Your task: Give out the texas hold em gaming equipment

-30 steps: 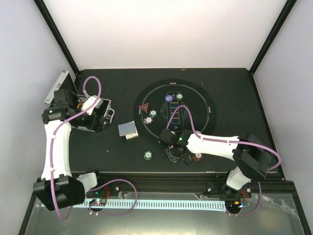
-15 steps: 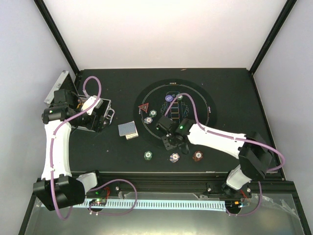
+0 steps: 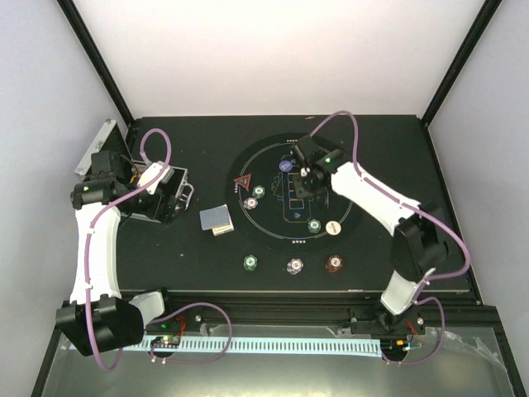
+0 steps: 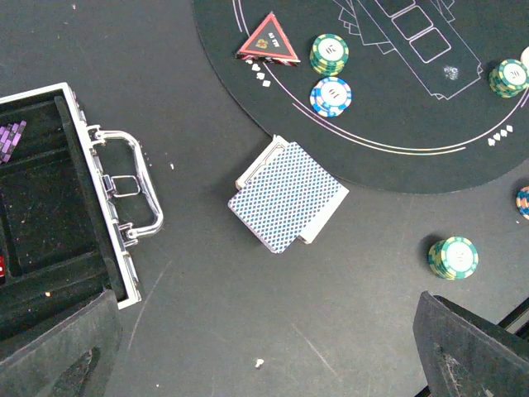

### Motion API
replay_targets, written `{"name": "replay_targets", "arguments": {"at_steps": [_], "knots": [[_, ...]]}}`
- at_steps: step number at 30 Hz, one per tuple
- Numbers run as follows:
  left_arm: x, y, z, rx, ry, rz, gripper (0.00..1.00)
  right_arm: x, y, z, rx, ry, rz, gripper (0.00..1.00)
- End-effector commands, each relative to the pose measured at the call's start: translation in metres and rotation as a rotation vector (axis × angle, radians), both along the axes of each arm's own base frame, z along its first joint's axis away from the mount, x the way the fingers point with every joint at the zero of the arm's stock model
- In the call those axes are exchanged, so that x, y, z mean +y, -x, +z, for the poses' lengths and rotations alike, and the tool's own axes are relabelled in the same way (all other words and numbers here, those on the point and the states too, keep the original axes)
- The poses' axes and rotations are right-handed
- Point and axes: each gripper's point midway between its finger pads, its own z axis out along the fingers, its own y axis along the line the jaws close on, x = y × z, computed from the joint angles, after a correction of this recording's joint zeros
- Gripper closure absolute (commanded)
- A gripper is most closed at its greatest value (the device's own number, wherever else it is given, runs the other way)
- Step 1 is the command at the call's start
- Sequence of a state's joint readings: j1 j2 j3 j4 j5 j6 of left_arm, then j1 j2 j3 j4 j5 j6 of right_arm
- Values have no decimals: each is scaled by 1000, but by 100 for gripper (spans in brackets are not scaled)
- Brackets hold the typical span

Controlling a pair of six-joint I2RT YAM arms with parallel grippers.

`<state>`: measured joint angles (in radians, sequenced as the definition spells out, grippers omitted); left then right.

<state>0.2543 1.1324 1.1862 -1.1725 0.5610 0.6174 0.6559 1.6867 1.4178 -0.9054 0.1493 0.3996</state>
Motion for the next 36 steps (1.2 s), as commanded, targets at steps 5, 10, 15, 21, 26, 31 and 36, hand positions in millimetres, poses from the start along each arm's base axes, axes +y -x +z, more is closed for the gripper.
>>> {"name": "replay_targets", "arguments": {"at_steps": [5, 10, 15, 21, 26, 31, 36], "knots": [[3, -6, 5, -18, -1, 11, 1, -32, -98, -20, 0, 54, -98, 94], [3, -8, 2, -7, 4, 10, 1, -46, -148, -38, 15, 46, -153, 94], [4, -9, 1, -4, -2, 7, 1, -60, -188, -56, 24, 23, -208, 94], [4, -13, -3, -5, 6, 3, 1, -62, -208, -90, 56, 13, -241, 93], [2, -18, -3, 1, 34, -4, 1, -59, -210, -115, 91, 5, -241, 93], [1, -21, -4, 1, 43, -2, 1, -62, -210, -127, 110, 18, -257, 88], [1, -21, -2, -4, 41, -5, 1, -65, -211, -122, 101, 16, -262, 65]]}}
